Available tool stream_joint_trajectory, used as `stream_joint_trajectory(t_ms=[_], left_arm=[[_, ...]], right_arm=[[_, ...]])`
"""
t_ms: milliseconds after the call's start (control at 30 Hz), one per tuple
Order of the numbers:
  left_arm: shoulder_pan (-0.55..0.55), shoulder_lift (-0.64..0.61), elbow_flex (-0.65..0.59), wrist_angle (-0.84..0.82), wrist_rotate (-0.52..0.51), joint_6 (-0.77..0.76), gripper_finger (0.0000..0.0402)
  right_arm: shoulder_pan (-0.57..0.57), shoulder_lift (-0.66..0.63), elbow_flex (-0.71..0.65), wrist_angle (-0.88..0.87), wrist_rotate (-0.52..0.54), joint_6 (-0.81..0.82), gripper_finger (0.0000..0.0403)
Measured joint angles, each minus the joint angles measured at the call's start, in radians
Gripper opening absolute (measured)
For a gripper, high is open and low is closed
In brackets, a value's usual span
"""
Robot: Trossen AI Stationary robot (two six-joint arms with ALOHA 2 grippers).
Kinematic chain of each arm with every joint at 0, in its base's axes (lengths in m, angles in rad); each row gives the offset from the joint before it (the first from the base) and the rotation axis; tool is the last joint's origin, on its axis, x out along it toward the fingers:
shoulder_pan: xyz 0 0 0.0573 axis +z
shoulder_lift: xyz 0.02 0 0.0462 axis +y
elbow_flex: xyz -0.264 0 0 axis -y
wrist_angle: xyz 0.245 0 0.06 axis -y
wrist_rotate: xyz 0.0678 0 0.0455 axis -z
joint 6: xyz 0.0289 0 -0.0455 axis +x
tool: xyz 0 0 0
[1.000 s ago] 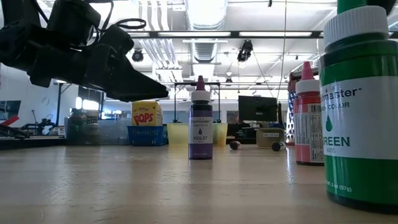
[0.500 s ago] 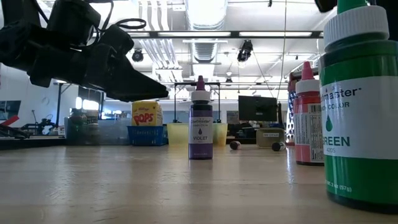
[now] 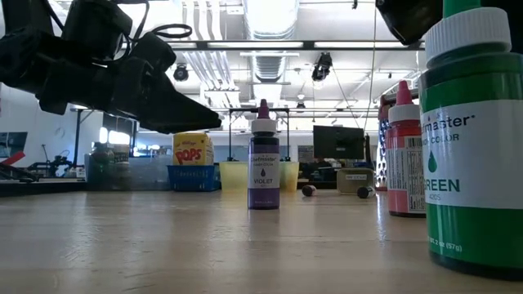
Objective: Pick & Place Kitchen Items
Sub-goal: Put the small light green food coloring bottle into the yellow bin
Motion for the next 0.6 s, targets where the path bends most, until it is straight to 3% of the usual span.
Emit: stream_joint_trajectory(t_ms=[200,600], left_arm=[[0.000,0.000,0.000,0.000,0.000,0.000,0.0250],[0.000,0.000,0.000,0.000,-0.002,-0.001,0.0250]], right_arm=[[0.001,0.008,-0.010,-0.007,-0.065,0.024,0.0188],[0.021,0.007,-0.028,-0.007,-0.073,0.034,0.0210]])
